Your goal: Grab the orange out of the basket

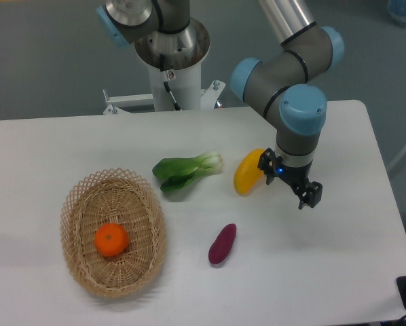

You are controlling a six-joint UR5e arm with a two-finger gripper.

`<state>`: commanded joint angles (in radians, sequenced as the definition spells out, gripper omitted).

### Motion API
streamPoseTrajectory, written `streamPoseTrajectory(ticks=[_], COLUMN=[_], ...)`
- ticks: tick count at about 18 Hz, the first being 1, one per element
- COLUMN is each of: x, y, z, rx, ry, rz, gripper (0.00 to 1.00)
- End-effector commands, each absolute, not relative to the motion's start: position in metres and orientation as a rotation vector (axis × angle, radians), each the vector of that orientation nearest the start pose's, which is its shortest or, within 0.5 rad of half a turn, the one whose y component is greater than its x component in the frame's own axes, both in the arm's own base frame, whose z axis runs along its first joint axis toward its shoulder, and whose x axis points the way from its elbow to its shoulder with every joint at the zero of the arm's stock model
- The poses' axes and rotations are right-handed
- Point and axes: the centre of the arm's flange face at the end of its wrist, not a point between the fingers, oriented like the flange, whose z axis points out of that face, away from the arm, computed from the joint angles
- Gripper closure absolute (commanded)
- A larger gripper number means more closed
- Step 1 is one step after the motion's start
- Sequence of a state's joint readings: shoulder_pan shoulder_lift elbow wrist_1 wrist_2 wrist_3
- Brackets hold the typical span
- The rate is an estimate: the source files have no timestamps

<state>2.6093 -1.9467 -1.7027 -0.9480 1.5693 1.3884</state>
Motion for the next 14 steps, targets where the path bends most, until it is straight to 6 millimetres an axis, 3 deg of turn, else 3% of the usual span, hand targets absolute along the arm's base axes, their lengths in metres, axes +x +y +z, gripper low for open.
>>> streamPoseTrajectory(ticks=[2,4,6,8,14], x=[-0.453,-0.442,-0.430,-0.409,-0.337], y=[0.425,0.443,0.452,0.466,0.532], z=[0.280,0.283,0.278,0.273,0.276], rx=[-3.052,-3.035,-3.033,-3.037,-2.980], ry=[0.452,0.354,0.375,0.417,0.207], rz=[0.156,0.144,0.128,0.094,-0.066], gripper=[0.00,0.00,0.00,0.00,0.00])
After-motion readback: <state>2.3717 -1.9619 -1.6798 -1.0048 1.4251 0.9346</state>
